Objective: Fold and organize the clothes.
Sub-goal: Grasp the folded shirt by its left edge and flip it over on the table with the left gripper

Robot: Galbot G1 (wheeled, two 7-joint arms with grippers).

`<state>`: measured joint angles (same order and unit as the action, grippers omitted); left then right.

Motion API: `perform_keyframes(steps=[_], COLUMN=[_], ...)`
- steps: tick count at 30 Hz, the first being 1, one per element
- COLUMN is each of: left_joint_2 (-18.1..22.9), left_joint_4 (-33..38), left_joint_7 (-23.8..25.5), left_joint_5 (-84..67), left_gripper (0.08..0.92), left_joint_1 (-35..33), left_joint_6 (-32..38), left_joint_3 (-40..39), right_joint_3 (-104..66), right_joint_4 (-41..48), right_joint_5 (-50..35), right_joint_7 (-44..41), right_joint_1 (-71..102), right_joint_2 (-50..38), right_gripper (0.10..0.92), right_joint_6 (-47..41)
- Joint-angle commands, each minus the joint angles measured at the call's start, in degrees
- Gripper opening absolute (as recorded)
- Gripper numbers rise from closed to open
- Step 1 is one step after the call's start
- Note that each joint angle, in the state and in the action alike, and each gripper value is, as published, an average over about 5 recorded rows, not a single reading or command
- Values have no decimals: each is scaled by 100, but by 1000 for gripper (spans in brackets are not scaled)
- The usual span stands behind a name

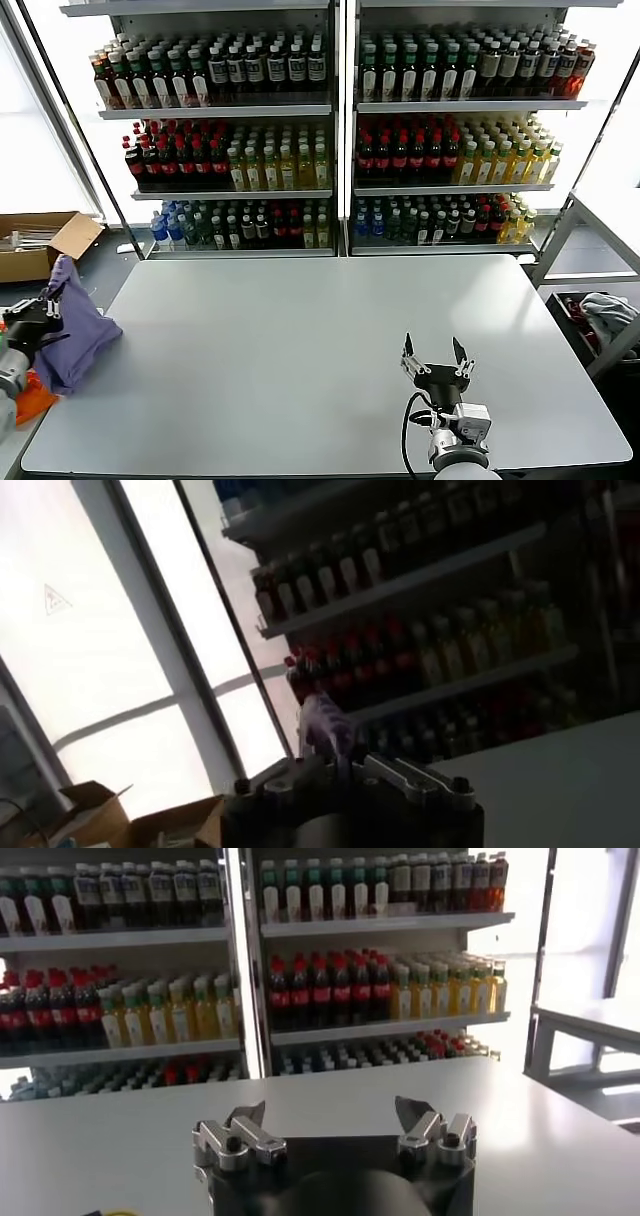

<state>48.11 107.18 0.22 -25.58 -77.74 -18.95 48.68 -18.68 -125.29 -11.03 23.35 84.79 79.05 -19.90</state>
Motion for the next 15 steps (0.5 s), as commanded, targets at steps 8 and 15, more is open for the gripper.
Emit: perform_keyframes(steps=[8, 15], left_joint_2=[2313, 2308], left_joint_4=[263, 119], left_joint_7=[-848, -919], left_joint_5=[1126, 931], left_gripper=[127, 127], left_joint_1=[1657, 1977], left_joint_6=[-499, -692], left_joint_3=[-5189, -5304], right_joint_3=[-157, -143], right_joint_4=[-70, 10], right_joint_5=[654, 809], right_joint_7=[-39, -55], right_joint_1=[639, 626], right_joint_2=[531, 650], right_gripper=[823, 823], right_joint_6=[40, 38])
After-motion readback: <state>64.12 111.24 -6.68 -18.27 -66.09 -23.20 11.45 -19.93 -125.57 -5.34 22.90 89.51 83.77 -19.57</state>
